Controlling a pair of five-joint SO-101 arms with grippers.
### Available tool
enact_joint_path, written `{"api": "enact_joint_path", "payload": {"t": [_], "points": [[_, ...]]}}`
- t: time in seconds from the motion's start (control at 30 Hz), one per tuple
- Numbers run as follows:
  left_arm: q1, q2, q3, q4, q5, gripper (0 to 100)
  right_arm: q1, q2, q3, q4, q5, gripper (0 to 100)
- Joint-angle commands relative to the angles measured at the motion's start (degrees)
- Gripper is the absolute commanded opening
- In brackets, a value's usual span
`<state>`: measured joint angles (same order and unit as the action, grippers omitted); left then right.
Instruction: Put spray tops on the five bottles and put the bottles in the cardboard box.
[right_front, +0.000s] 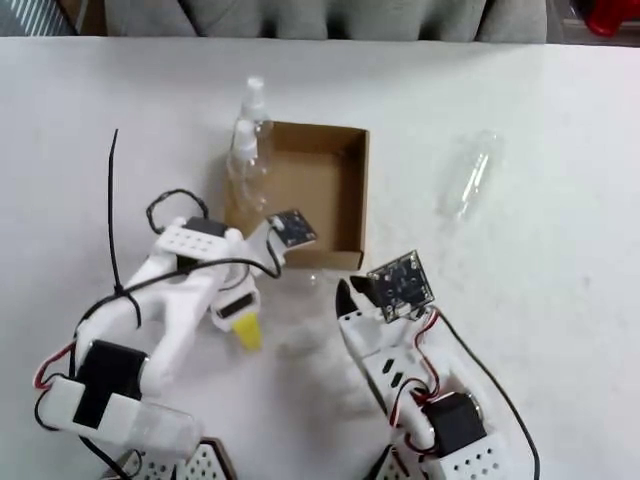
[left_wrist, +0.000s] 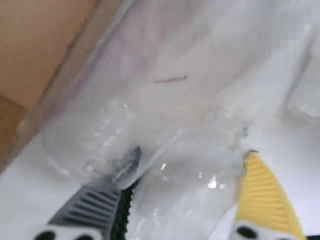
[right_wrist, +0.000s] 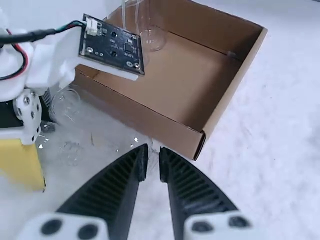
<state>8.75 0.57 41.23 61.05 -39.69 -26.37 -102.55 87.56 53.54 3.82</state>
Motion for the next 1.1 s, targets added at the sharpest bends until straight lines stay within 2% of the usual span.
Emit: {"api": "enact_joint_path", "payload": {"t": [0.0,0.07,0.17,0.27,0.57,1.07], "points": [[0.5,-0.9,-0.3,-1.1,-0.1,11,0.2,0.0,-0.7,-1.5,0.7,2.4],[0.5,-0.9,-0.4,-1.1,-0.1,1,0.2,0.0,-0.7,-1.5,0.7,2.4],[0.4,-1.3,0.0,-0.9,0.0,6,0.2,0.0,-0.7,-1.5,0.7,2.4],[0.7,-1.5,-0.4,1.3,1.3,2,0.2,0.0,-0.6,-1.5,0.7,2.4],[1.0,-1.5,-0.5,3.3,3.2,2,0.3,0.0,-0.6,-1.5,0.7,2.4],[1.6,-1.5,-9.1,19.6,3.2,2,0.4,-0.4,-0.4,-1.5,0.7,2.4]]}}
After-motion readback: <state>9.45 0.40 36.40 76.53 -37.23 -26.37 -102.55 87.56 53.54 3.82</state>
